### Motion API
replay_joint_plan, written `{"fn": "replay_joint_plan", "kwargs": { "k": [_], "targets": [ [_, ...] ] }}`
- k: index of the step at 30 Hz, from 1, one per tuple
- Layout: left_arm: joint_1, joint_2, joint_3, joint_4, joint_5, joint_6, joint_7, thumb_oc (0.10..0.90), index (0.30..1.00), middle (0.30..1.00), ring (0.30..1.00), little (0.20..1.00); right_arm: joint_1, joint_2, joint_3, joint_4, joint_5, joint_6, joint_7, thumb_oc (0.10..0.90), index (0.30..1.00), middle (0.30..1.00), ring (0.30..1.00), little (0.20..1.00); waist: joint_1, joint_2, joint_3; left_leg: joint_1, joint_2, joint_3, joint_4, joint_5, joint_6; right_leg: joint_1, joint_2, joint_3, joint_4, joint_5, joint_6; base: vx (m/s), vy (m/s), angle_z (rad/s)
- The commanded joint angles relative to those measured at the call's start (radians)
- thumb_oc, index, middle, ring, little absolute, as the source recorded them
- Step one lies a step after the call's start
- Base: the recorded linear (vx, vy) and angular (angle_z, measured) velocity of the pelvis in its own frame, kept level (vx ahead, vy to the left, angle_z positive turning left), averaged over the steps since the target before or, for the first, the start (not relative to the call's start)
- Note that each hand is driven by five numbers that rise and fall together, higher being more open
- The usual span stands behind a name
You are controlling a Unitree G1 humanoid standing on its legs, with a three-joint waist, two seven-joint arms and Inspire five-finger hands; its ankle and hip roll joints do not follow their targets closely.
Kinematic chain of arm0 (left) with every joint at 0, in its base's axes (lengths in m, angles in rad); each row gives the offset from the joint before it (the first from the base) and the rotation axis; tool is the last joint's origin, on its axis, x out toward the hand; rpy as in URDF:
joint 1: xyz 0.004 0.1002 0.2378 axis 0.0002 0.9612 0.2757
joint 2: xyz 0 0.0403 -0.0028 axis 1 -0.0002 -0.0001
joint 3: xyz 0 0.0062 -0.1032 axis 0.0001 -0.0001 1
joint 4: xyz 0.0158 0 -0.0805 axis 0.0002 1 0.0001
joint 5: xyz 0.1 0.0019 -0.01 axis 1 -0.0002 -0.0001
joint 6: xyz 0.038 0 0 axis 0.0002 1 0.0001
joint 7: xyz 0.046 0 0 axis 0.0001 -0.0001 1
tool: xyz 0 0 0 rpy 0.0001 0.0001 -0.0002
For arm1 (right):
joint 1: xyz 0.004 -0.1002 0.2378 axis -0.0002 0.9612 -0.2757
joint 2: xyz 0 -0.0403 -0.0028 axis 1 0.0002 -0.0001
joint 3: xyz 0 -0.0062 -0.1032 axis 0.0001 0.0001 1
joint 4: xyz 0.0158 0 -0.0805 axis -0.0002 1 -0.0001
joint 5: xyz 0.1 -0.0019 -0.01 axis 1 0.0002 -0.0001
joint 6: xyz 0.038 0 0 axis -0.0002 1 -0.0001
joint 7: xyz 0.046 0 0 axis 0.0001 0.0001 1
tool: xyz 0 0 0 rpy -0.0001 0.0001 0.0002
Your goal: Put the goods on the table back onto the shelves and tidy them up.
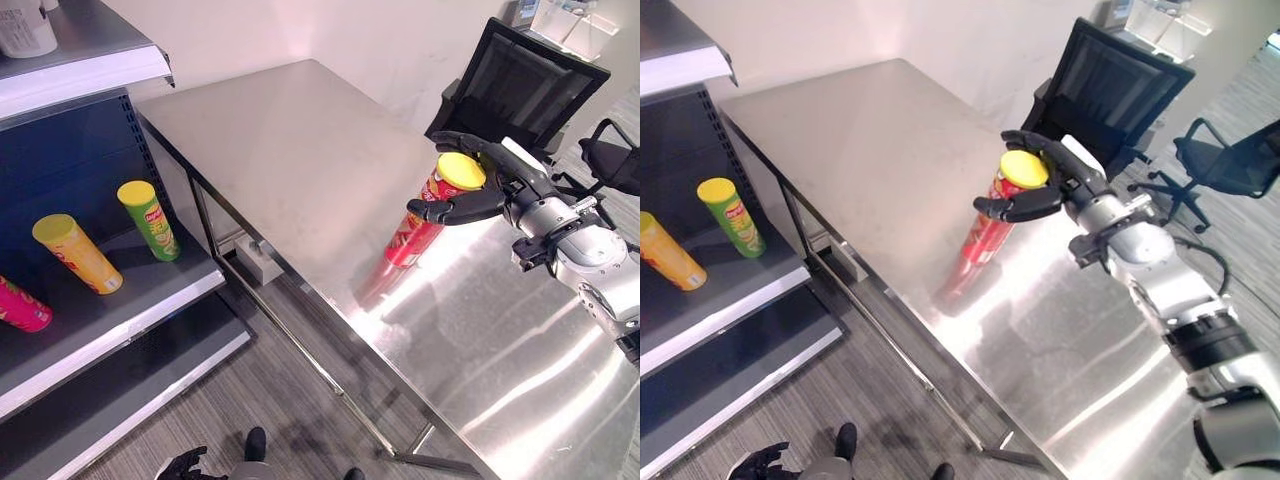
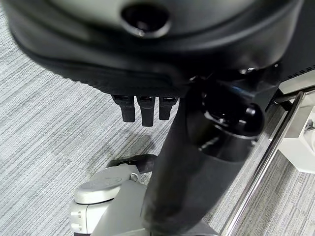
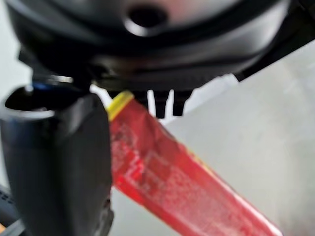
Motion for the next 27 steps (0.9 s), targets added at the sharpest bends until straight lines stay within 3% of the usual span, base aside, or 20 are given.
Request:
{"fn": "replay_joint_plan", "kwargs": {
  "k": [1, 6, 7, 8, 9, 14, 20, 27],
  "targets": [
    [-0.026, 0.025, -0.066, 0.006, -0.02, -0.03, -0.011, 0.8, 0.9, 0.9, 0.9, 0.9, -0.209, -0.092, 0.059, 0.033, 0.002, -0.044, -0.009, 0.8, 0.9, 0.9, 0.9, 0.9, 0.034, -0.003, -0.032, 0.047, 0.04, -0.01, 0.002, -0.132, -0.059, -0.004, -0.041, -0.014, 0.036, -0.013, 0.05, 0.0, 0.0, 0.0],
    [-0.028, 0.024, -0.063, 0.021, -0.014, -0.031, -0.006, 0.8, 0.9, 0.9, 0.9, 0.9, -0.206, -0.101, 0.069, 0.028, 0.007, -0.044, 0.003, 0.8, 0.9, 0.9, 0.9, 0.9, 0.035, -0.006, -0.032, 0.048, 0.043, -0.012, 0.002, -0.132, -0.061, 0.0, -0.039, -0.017, 0.034, -0.015, 0.048, 0.0, 0.0, 0.0],
    [-0.029, 0.024, -0.064, 0.021, -0.014, -0.032, -0.005, 0.8, 0.9, 0.9, 0.9, 0.9, -0.207, -0.101, 0.071, 0.025, 0.01, -0.043, 0.005, 0.761, 0.841, 0.841, 0.841, 0.841, 0.034, -0.006, -0.032, 0.048, 0.043, -0.013, 0.002, -0.132, -0.062, 0.0, -0.039, -0.017, 0.034, -0.015, 0.048, 0.0, 0.0, 0.0],
    [-0.029, 0.024, -0.064, 0.021, -0.014, -0.032, -0.005, 0.8, 0.9, 0.9, 0.9, 0.9, -0.207, -0.101, 0.071, 0.025, 0.01, -0.043, 0.005, 0.595, 0.592, 0.592, 0.592, 0.592, 0.034, -0.006, -0.032, 0.048, 0.043, -0.013, 0.002, -0.132, -0.062, 0.0, -0.038, -0.017, 0.034, -0.015, 0.048, 0.0, 0.0, 0.0],
    [-0.03, 0.026, -0.063, 0.019, -0.015, -0.031, -0.008, 0.8, 0.9, 0.9, 0.9, 0.9, -0.221, -0.11, 0.092, 0.034, 0.005, -0.037, 0.011, 0.4, 0.3, 0.3, 0.3, 0.3, 0.035, -0.008, -0.032, 0.049, 0.043, -0.013, 0.002, -0.132, -0.063, 0.002, -0.038, -0.017, 0.033, -0.016, 0.048, 0.0, 0.0, 0.0],
    [-0.033, 0.028, -0.063, 0.02, -0.014, -0.033, -0.004, 0.8, 0.9, 0.9, 0.9, 0.9, -0.235, -0.132, 0.121, 0.028, 0.001, -0.031, 0.019, 0.4, 0.3, 0.3, 0.3, 0.3, 0.031, -0.009, -0.031, 0.05, 0.044, -0.014, 0.002, -0.132, -0.064, 0.0, -0.036, -0.018, 0.033, -0.015, 0.047, 0.0, 0.0, 0.0],
    [-0.034, 0.027, -0.055, 0.023, -0.017, -0.03, 0.0, 0.8, 0.9, 0.9, 0.9, 0.9, -0.196, -0.121, 0.07, 0.022, -0.004, -0.033, 0.003, 0.4, 0.3, 0.3, 0.3, 0.3, 0.028, -0.006, -0.032, 0.051, 0.045, -0.013, 0.002, -0.131, -0.065, 0.003, -0.036, -0.018, 0.032, -0.016, 0.048, 0.0, 0.0, 0.0],
    [-0.028, 0.024, -0.016, 0.007, -0.035, -0.02, 0.011, 0.8, 0.9, 0.9, 0.9, 0.9, -0.021, -0.041, -0.168, -0.066, -0.043, -0.055, -0.065, 0.4, 0.3, 0.3, 0.3, 0.3, 0.026, 0.013, -0.041, 0.057, 0.046, -0.016, 0.002, -0.133, -0.062, 0.011, -0.036, -0.022, 0.032, -0.023, 0.045, -0.01, -0.014, 0.0]
  ]
}}
